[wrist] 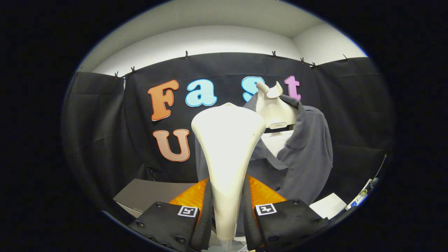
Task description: Iron the clothes twice with a garment steamer, once on the left side and once on the right side.
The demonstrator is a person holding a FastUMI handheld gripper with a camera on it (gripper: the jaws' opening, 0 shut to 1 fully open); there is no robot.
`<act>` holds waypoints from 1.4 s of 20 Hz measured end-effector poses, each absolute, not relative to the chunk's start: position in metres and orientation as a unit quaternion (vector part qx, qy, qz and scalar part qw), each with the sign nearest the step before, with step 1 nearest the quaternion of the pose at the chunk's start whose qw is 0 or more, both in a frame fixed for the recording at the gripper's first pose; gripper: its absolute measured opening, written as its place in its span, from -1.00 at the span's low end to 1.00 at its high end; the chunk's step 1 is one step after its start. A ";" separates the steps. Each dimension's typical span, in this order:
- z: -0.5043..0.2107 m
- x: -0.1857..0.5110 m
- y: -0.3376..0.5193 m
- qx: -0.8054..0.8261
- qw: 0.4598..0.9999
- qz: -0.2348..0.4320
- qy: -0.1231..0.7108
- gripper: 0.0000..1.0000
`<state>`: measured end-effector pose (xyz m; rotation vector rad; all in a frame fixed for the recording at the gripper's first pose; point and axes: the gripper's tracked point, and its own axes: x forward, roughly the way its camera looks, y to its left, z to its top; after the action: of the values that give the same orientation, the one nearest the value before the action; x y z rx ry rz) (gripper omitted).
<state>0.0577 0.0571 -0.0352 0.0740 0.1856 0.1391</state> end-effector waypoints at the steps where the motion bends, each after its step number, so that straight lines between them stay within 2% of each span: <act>1: -0.036 0.060 0.049 0.039 0.993 0.067 0.094 -0.08; 11: -0.070 0.090 0.024 0.035 0.989 0.087 0.112 -0.08; 20: -0.115 0.104 0.034 0.012 0.982 0.124 0.142 -0.08; 28: -0.150 0.106 0.042 -0.012 0.979 0.131 0.156 -0.08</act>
<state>0.1059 0.0418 -0.1496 -0.0235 0.3144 0.2629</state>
